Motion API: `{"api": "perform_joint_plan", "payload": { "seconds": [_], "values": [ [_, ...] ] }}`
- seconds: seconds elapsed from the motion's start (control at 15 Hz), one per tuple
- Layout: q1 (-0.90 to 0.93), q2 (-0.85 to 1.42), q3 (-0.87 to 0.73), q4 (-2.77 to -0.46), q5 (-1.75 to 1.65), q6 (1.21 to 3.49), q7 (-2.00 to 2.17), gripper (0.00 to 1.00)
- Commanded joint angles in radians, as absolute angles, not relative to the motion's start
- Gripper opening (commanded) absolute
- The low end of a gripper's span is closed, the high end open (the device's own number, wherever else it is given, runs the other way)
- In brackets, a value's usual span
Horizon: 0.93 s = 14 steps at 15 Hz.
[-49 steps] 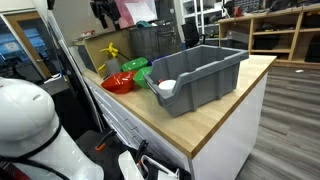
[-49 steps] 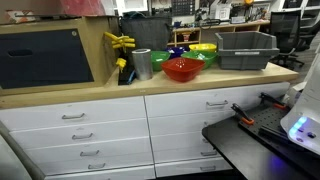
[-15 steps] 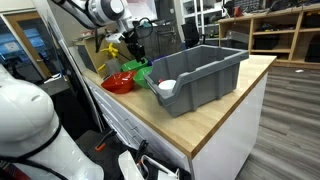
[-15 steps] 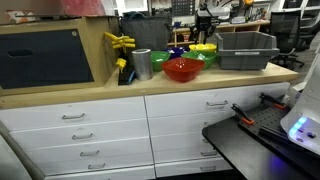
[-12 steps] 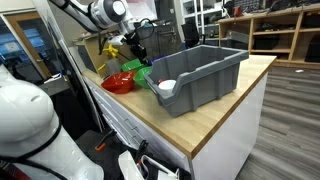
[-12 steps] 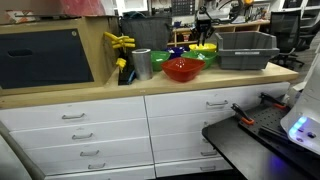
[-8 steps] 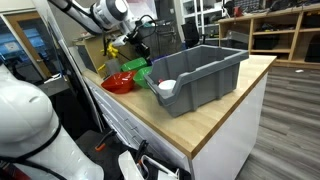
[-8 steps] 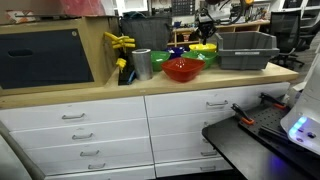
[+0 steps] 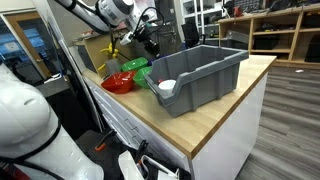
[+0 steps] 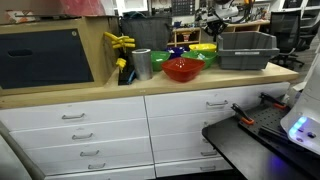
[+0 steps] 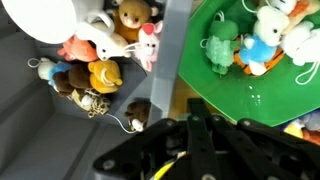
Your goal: Move the trailer to the right, then pour out the dolls from the right green bowl into the grey trailer
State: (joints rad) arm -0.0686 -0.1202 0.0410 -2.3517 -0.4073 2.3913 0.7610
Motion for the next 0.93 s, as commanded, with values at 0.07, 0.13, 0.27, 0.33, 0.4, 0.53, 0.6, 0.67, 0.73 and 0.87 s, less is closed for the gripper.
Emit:
{"api": "perform_joint_plan", "payload": {
  "seconds": [0.07, 0.13, 0.27, 0.33, 0.4, 0.53, 0.6, 0.67, 0.73, 0.87],
  "values": [
    [-0.069, -0.192, 0.033, -2.384, -0.330, 2.242, 0.808, 0.00],
    [-0.068, -0.204, 0.033, -2.383, -0.308, 2.213, 0.811, 0.00],
    [-0.071, -0.223, 0.033, -2.376, -0.280, 2.160, 0.809, 0.00],
    [-0.074, -0.232, 0.033, -2.373, -0.276, 2.142, 0.807, 0.00],
    [-0.078, -0.242, 0.033, -2.370, -0.284, 2.130, 0.804, 0.00],
    [-0.085, -0.262, 0.034, -2.365, -0.306, 2.114, 0.790, 0.00],
    [-0.089, -0.270, 0.033, -2.363, -0.317, 2.110, 0.783, 0.00],
    [-0.095, -0.279, 0.034, -2.361, -0.333, 2.106, 0.778, 0.00],
    [-0.102, -0.284, 0.033, -2.361, -0.344, 2.108, 0.774, 0.00],
    [-0.109, -0.290, 0.029, -2.361, -0.351, 2.123, 0.765, 0.00]
  ]
}}
